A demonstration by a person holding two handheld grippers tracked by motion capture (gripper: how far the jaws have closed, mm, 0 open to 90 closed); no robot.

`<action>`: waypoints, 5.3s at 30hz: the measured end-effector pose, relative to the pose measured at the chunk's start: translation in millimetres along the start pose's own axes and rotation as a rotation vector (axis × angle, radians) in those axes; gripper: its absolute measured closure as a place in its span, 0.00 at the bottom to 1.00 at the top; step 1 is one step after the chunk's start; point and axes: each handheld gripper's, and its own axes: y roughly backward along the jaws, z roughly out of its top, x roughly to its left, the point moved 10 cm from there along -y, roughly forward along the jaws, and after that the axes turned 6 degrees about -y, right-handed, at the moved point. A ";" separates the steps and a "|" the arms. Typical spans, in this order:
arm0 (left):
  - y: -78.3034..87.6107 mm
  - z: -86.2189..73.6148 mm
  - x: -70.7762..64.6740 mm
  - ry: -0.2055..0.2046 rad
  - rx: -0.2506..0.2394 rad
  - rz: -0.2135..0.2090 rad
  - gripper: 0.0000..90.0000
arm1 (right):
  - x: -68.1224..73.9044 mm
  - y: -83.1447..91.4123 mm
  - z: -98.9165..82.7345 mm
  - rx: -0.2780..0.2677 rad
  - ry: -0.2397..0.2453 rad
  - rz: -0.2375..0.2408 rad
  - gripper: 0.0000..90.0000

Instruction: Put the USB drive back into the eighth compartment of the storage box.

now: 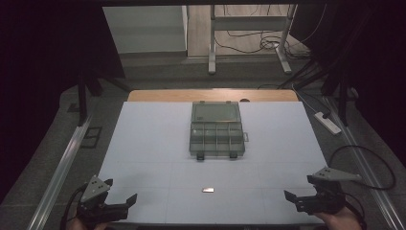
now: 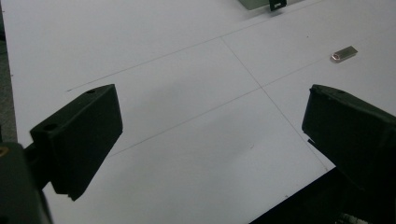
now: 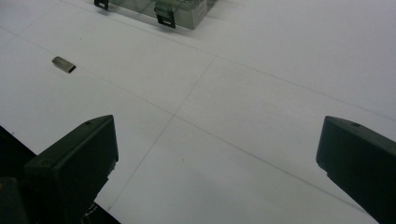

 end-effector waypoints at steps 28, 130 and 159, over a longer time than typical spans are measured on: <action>-0.7 -0.4 1.0 0.008 0.006 0.002 0.06 | 25.0 -18.5 21.9 -0.021 0.092 0.131 0.00; -0.2 -0.4 1.5 0.012 0.001 -0.002 0.06 | 144.8 -140.5 40.3 0.264 0.370 0.240 0.00; 0.1 -0.4 1.2 0.007 -0.002 -0.001 0.06 | 181.8 -182.3 16.9 0.391 0.498 0.237 0.00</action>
